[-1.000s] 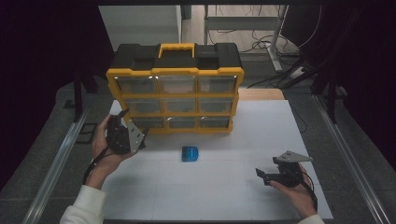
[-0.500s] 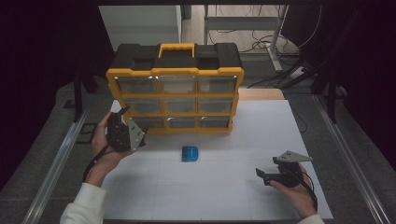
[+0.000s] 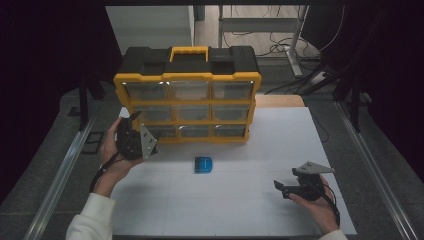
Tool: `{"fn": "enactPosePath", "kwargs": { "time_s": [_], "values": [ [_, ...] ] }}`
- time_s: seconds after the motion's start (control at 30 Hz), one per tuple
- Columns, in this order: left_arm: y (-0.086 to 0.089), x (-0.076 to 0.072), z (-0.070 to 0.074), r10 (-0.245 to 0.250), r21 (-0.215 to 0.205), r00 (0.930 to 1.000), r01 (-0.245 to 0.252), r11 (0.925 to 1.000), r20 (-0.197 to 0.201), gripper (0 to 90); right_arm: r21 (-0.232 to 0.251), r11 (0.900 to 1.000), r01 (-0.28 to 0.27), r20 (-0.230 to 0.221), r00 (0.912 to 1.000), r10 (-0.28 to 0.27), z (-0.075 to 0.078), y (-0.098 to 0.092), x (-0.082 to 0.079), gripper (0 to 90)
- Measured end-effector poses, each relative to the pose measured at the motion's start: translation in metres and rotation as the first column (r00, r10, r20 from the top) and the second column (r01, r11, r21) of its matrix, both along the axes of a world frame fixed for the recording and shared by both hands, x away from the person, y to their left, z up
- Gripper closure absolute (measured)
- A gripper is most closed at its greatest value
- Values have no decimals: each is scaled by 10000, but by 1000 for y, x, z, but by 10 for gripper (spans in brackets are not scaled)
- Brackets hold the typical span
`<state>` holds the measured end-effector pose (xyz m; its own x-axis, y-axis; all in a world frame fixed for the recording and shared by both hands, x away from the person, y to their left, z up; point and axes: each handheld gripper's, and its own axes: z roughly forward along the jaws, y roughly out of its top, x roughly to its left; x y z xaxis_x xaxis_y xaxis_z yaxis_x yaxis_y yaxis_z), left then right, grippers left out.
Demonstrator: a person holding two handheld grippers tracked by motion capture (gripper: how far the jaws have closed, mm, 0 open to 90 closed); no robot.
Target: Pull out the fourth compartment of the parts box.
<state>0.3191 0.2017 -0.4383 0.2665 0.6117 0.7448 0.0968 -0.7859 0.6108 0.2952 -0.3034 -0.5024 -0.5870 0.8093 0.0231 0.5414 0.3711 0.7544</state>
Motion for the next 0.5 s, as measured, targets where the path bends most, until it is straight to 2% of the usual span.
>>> {"fn": "enactPosePath", "kwargs": {
  "time_s": [0.27, 0.5],
  "values": [
    [3, 5, 0, 225, 36, 9997, -225, 9997, 2, 114, 3, 10000, 50, -1, 10000, -50, 0, 0, 0, 145],
    [3, 9, 2, 218, 94, 9997, -219, 9997, 89, 114, -18, 10000, 34, -7, 10000, -34, 0, 0, 1, 145]
  ]
}}
